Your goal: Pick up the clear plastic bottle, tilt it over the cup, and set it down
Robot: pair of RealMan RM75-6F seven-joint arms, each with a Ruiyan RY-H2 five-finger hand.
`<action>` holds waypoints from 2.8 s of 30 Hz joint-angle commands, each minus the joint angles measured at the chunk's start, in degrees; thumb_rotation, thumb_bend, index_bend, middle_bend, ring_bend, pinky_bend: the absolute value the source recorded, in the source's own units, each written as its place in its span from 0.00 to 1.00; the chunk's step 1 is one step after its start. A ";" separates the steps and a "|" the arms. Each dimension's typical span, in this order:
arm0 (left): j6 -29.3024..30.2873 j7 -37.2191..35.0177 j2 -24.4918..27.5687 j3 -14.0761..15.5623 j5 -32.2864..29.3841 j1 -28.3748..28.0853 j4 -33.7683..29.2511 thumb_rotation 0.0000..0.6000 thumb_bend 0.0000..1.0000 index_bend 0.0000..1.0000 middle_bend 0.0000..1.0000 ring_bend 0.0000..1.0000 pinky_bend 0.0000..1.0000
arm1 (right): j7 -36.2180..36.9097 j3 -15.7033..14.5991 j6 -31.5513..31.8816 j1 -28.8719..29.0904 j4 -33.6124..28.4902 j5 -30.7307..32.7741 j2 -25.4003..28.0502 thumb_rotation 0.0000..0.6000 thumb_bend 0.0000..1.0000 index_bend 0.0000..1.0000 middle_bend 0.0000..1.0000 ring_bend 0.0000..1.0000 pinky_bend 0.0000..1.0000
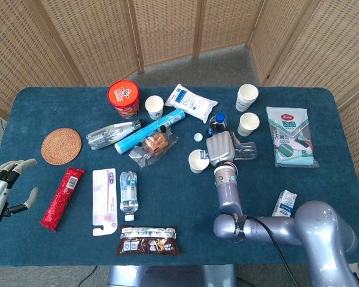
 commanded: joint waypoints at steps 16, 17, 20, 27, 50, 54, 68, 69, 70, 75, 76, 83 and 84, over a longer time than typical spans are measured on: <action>0.02 -0.28 -0.19 0.08 -0.09 0.00 0.29 0.53 0.49 0.15 0.26 0.22 0.18 | -3.30 0.58 1.68 -1.02 0.38 -2.50 -1.75 1.00 0.27 0.65 0.66 0.62 0.64; 0.02 -0.29 -0.20 0.08 -0.09 0.00 0.32 0.53 0.49 0.15 0.26 0.22 0.18 | -3.45 0.61 1.71 -1.07 0.44 -2.57 -1.79 1.00 0.27 0.65 0.66 0.62 0.64; -0.01 -0.35 -0.27 0.08 -0.13 -0.01 0.40 0.53 0.49 0.15 0.26 0.22 0.18 | -3.79 0.68 1.61 -1.23 0.71 -2.94 -1.92 1.00 0.27 0.65 0.66 0.62 0.64; -0.12 -0.26 -0.30 0.07 -0.26 -0.06 0.33 0.53 0.49 0.15 0.26 0.22 0.18 | -3.44 2.04 0.70 -2.00 0.44 -2.20 -1.71 1.00 0.27 0.64 0.66 0.62 0.64; -0.22 2.88 1.02 -0.14 -0.29 -0.21 -3.50 0.53 0.49 0.14 0.26 0.22 0.18 | 15.47 12.09 -11.61 -9.26 -10.13 4.21 9.68 1.00 0.27 0.64 0.66 0.62 0.63; -0.31 3.74 1.35 -0.17 -0.21 -0.29 -4.50 0.53 0.49 0.14 0.26 0.22 0.18 | 23.13 13.70 -14.48 -12.34 -12.67 2.52 14.04 1.00 0.27 0.65 0.66 0.62 0.63; -2.21 4.44 1.89 -0.10 -1.92 -0.54 -6.51 0.53 0.49 0.14 0.26 0.22 0.18 | 62.89 22.53 -29.17 -29.62 -15.45 -11.80 24.33 1.00 0.27 0.64 0.65 0.61 0.59; -2.25 4.56 1.95 -0.12 -2.06 -0.52 -6.67 0.53 0.49 0.14 0.26 0.22 0.18 | 65.69 22.61 -29.42 -31.05 -15.05 -14.13 24.31 1.00 0.27 0.64 0.65 0.61 0.59; -2.27 4.65 1.97 -0.14 -2.13 -0.50 -6.78 0.53 0.49 0.14 0.26 0.22 0.18 | 67.76 22.63 -29.63 -32.06 -14.72 -15.86 24.23 1.00 0.27 0.64 0.65 0.61 0.59; -2.46 5.29 2.00 -0.17 -2.33 -0.51 -7.35 0.53 0.49 0.14 0.26 0.22 0.18 | 79.28 22.61 -30.55 -37.15 -13.30 -24.25 23.22 1.00 0.27 0.64 0.65 0.61 0.59; -2.50 5.39 1.98 -0.18 -2.37 -0.52 -7.45 0.53 0.49 0.14 0.26 0.22 0.18 | 81.14 22.54 -30.41 -37.94 -13.14 -25.71 22.88 1.00 0.27 0.64 0.65 0.61 0.59; -3.08 6.13 1.81 -0.32 -2.63 -0.81 -7.89 0.53 0.49 0.14 0.26 0.22 0.18 | 91.59 20.46 -27.04 -41.79 -11.83 -36.44 19.00 1.00 0.26 0.64 0.65 0.60 0.58; -3.11 6.18 1.77 -0.35 -2.66 -0.84 -7.91 0.53 0.49 0.14 0.26 0.22 0.18 | 93.07 20.04 -26.76 -42.06 -11.66 -37.87 18.37 1.00 0.26 0.64 0.65 0.60 0.58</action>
